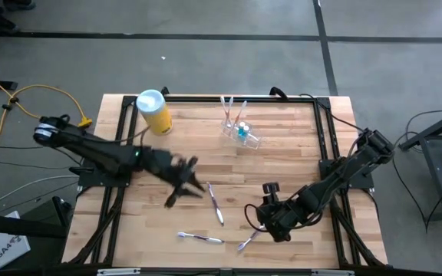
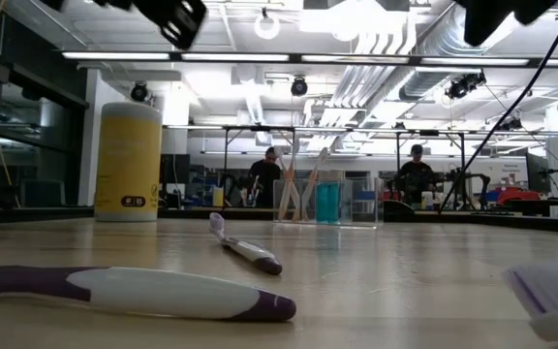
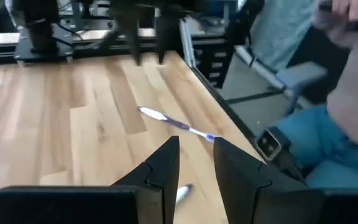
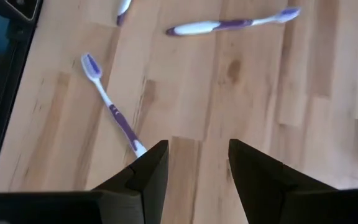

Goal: Pick & Place toothbrushing station
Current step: Put the bottom right purple toothbrush into the transparent organizer

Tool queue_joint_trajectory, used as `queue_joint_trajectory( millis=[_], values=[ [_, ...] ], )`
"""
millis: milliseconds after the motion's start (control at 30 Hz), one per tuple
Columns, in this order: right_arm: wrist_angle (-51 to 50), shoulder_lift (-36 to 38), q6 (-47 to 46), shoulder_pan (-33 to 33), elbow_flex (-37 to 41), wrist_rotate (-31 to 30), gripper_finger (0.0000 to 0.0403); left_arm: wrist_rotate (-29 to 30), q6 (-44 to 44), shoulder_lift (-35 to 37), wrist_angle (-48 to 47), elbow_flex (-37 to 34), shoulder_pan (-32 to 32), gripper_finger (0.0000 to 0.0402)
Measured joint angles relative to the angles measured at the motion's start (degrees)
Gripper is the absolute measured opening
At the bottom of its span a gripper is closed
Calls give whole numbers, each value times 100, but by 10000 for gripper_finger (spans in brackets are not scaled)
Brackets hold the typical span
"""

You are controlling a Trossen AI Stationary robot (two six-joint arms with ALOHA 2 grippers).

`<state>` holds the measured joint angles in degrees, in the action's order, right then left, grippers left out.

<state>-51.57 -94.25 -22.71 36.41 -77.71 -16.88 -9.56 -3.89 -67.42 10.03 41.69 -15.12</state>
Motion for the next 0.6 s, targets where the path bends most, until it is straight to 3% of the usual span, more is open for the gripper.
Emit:
queue_joint_trajectory(
  millis=[267, 600],
  values=[
    [433, -484, 33, -55, 0, 627, 160, 2435, -389, -99, -336, -4, -1461, 95],
    [714, -1178, 446, 41, 2, 1146, 160, 3820, -1103, -953, 60, -4, -2275, 95]
  ],
)
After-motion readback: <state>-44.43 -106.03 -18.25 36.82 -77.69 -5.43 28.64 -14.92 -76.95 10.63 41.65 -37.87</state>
